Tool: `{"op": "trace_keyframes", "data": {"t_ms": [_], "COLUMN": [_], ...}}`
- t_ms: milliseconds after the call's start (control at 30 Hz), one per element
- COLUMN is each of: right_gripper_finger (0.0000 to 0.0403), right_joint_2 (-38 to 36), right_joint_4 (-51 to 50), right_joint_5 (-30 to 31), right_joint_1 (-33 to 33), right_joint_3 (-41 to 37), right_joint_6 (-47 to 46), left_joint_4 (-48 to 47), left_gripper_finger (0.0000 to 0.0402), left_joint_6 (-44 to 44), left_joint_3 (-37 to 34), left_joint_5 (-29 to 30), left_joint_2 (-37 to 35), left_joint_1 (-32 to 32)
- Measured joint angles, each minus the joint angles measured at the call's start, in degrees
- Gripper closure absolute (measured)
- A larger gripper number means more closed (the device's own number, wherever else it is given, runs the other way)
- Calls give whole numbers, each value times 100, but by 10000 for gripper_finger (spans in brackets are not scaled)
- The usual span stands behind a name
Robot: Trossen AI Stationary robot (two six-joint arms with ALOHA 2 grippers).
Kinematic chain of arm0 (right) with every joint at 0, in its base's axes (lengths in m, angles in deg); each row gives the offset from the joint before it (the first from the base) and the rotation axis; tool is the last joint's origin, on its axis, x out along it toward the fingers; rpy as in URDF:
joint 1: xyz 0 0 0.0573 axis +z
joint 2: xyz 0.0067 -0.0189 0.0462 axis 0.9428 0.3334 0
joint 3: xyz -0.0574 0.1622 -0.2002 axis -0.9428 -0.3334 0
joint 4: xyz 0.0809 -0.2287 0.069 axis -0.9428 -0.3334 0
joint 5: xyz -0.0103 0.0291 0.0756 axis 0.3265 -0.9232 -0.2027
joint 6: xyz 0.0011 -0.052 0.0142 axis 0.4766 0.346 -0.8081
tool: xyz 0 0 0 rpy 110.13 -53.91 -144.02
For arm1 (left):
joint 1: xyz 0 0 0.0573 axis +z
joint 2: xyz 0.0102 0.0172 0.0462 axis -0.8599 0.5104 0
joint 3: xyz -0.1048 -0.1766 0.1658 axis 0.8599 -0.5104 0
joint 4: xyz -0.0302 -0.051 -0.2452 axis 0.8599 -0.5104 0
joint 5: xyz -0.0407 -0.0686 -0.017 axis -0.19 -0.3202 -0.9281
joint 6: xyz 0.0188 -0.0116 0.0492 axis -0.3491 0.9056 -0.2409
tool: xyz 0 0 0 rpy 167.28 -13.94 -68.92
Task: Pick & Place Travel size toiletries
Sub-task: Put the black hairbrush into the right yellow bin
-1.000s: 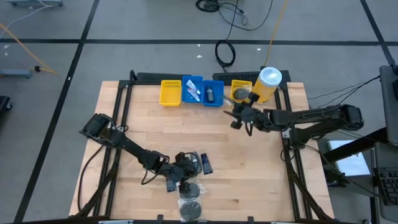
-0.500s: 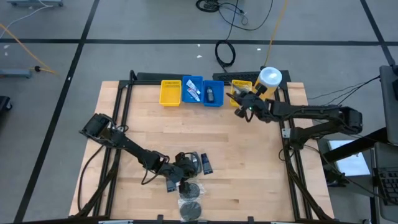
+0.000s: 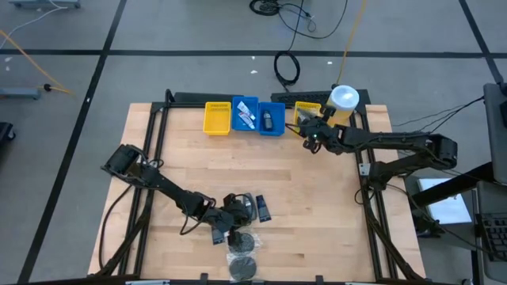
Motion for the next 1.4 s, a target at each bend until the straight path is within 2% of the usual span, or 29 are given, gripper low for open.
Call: {"op": "trace_keyframes", "data": {"t_ms": [100, 333, 600, 1067, 1400], "right_gripper_finger": [403, 403, 403, 362, 306], "right_joint_2": [197, 771, 1293, 1470, 1468], "right_joint_4": [-36, -41, 44, 246, 432], "right_joint_5": [51, 731, 726, 714, 586], "right_joint_1": [-26, -147, -244, -282, -232], "right_joint_3": [0, 0, 0, 0, 0], "right_joint_6": [403, 1187, 1607, 1514, 1236], "left_joint_4": [1, 2, 4, 35, 40], "left_gripper_finger": [382, 382, 382, 382, 382], "left_joint_6": [-47, -46, -46, -61, -63], "left_joint_3": [0, 0, 0, 0, 0], "left_joint_5": [0, 1, 0, 0, 0], "left_joint_2": [0, 0, 0, 0, 0], "left_joint_1": [0, 0, 0, 0, -1]}}
